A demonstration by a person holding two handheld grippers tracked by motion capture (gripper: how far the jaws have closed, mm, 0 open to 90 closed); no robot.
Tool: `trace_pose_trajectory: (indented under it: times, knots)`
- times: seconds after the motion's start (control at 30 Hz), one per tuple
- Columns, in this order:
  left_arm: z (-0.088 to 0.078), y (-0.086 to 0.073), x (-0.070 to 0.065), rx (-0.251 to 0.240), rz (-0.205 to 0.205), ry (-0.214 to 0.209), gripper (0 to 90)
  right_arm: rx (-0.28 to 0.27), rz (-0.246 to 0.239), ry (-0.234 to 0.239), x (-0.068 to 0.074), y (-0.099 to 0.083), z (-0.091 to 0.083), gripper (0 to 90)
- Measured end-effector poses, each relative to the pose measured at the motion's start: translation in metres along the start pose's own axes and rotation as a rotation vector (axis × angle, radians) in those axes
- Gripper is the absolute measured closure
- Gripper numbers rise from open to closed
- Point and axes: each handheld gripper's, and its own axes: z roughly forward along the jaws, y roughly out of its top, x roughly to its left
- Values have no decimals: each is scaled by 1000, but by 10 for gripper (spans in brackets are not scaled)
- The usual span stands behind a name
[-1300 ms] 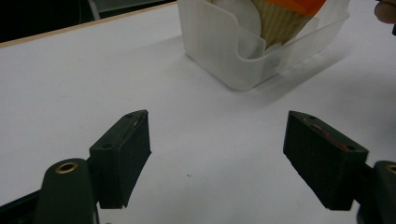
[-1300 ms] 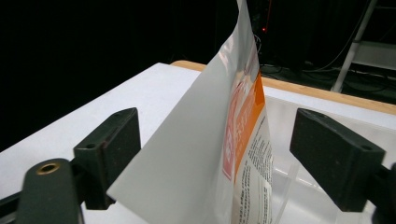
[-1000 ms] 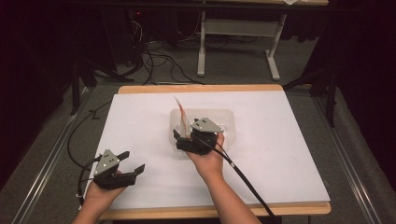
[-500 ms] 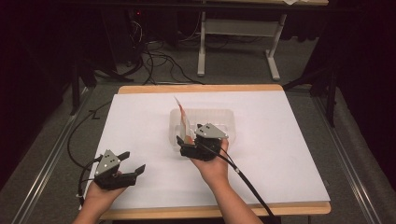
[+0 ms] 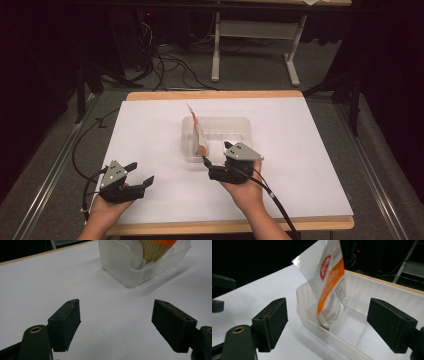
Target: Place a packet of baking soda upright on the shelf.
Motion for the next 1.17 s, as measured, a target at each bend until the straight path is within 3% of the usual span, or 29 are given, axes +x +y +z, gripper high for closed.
trace_pose_trajectory:
  times: [0.17,0.5,0.63,0.7,0.77,0.8,0.87,0.93,1.17]
  knots:
    - [0,0,0,4,-2,7,235,-5,-10,-26,-19,-5,-28,188]
    - [0,-2,2,12,-17,31,235,44,6,-186,-84,-35,-80,244]
    - [1,-4,2,22,-17,42,235,43,52,-257,-111,-54,-101,253]
    - [3,-4,1,34,-12,45,234,43,64,-296,-125,-75,-111,282]
    - [5,-4,0,42,-5,48,234,77,123,-307,-137,-85,-119,272]
    - [6,-4,-1,47,-1,48,234,67,157,-313,-143,-85,-124,269]
    - [9,-4,-3,58,11,49,234,42,162,-341,-150,-87,-131,281]
    - [10,-4,-5,69,18,49,233,58,174,-339,-153,-90,-130,285]
    - [9,-4,-8,65,19,50,233,88,158,-325,-148,-89,-121,277]
